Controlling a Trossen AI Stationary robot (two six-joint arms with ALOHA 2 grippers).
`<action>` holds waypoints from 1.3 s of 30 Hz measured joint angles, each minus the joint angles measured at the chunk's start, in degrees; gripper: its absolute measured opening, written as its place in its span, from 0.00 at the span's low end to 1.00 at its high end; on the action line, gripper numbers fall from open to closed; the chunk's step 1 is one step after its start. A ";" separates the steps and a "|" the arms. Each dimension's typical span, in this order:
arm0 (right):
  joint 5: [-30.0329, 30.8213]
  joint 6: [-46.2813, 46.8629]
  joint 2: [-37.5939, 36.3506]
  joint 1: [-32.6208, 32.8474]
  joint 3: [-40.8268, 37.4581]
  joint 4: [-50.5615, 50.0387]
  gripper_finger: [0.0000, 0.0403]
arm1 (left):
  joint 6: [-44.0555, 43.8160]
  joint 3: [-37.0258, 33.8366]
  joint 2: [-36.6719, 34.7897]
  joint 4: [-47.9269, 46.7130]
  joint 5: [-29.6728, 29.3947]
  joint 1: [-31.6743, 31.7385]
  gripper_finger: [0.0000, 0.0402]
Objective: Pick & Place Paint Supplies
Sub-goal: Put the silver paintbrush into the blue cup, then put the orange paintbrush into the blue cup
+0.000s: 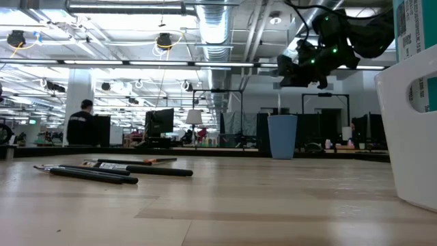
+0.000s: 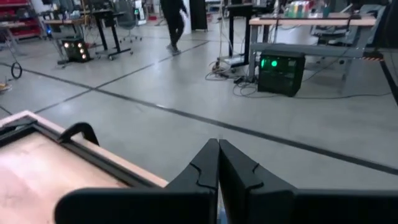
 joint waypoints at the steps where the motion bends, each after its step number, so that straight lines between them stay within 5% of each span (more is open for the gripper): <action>1: 0.00 -0.07 0.25 0.10 0.00 0.01 0.00 | 0.00 0.00 0.00 0.00 0.00 0.00 0.67; 11: -0.34 -0.71 -1.78 1.25 0.34 -0.43 0.03 | 0.00 0.00 0.02 -0.04 0.02 -0.01 0.67; 15: -4.46 -1.48 -6.44 3.30 2.33 -0.21 0.14 | 0.00 0.00 0.36 -0.02 0.03 0.00 0.67; 22: -21.99 5.11 -12.75 8.61 5.96 -0.27 0.38 | 0.13 0.02 3.13 -0.09 -0.22 -0.02 0.67; 25: -22.64 7.29 -13.00 12.96 7.70 -4.57 0.44 | -1.54 0.02 4.59 -0.24 0.96 -0.02 0.67; 28: -21.09 7.47 -10.42 18.43 11.56 -14.95 0.46 | -3.48 0.02 4.73 -3.27 8.31 -0.02 0.67; 31: -18.19 7.46 -4.59 23.47 16.31 -23.28 0.45 | -2.82 0.02 3.19 -10.59 13.27 -0.40 0.67; 34: -17.92 7.48 0.95 26.35 21.23 -27.20 0.44 | 3.87 0.09 1.37 -24.82 12.31 -1.52 0.67; 39: -17.59 10.19 8.61 28.47 28.05 -33.47 0.40 | 17.09 0.07 -0.96 -56.05 -6.00 -3.27 0.67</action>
